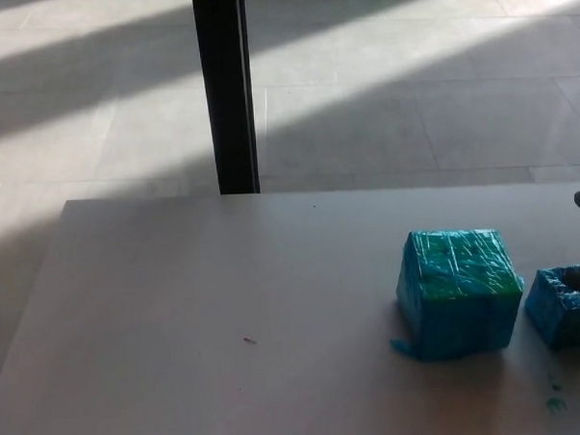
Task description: The robot uses its right hand to pick up the small cube kept on the middle on the desk and place it on the bigger cube kept next to it
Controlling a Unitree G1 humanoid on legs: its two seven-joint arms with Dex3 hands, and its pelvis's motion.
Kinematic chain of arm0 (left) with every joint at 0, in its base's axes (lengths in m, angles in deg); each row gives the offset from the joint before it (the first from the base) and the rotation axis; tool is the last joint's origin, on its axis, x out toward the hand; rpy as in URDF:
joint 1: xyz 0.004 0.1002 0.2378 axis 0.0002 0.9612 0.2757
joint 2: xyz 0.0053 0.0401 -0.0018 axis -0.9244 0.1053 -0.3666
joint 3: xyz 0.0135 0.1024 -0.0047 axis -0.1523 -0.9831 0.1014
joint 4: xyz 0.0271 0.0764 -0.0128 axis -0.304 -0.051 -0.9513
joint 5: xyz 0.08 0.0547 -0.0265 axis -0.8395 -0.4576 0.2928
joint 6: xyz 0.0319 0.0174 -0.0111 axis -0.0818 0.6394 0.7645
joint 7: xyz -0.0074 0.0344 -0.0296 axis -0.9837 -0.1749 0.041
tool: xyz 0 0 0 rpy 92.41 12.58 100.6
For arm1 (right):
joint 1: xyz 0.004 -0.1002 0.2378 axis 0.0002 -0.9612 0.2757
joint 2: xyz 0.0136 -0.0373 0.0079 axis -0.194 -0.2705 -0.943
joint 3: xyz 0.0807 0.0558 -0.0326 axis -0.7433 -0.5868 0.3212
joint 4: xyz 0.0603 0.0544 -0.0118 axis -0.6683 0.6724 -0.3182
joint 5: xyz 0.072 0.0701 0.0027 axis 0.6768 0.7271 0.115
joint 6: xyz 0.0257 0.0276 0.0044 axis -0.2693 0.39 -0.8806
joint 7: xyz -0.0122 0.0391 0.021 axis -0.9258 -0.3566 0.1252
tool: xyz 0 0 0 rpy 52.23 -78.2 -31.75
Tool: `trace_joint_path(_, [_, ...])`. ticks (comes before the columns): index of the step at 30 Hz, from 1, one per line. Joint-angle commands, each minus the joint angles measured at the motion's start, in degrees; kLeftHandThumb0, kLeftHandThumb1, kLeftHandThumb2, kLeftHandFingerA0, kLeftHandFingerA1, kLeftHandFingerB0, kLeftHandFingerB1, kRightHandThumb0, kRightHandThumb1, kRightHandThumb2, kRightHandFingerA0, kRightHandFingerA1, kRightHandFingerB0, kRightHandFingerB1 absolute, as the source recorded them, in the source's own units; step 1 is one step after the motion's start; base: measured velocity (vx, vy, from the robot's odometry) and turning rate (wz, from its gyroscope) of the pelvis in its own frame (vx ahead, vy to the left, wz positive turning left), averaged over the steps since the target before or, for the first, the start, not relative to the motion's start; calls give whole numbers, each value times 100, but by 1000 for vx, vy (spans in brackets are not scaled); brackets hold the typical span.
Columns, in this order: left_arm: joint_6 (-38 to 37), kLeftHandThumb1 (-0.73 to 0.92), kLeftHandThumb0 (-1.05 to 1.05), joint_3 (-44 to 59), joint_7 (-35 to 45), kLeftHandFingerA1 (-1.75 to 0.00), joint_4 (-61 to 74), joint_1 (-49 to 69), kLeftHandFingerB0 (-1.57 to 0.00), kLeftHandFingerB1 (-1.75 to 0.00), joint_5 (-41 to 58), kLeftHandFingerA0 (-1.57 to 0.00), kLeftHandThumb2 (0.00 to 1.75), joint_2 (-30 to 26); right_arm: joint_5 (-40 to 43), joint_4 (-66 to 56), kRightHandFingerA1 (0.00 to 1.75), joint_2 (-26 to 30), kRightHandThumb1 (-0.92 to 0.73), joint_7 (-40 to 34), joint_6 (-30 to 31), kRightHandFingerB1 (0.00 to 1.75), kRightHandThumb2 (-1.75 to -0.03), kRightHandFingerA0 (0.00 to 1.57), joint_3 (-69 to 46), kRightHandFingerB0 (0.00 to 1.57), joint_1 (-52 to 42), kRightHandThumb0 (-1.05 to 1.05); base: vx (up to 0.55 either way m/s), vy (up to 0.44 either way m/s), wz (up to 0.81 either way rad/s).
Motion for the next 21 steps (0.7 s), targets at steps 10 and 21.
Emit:
trace_joint_path(10, [147,77,-104,-117,45,-63,49,-26,-35,-47,-24,-41,91,-162,-1145,1383,0,-773,-42,-437,-201,2,-63,0,222,0,705,-55,0,0,0])
trace_joint_path(21, [243,92,-99,-63,-50,-64,158,-31,-41,-42,39,-45,71,-175,-1574,1769,68,-779,-44,-84,-266,19,-67,8,456,3,1008,-31,0,0,0])
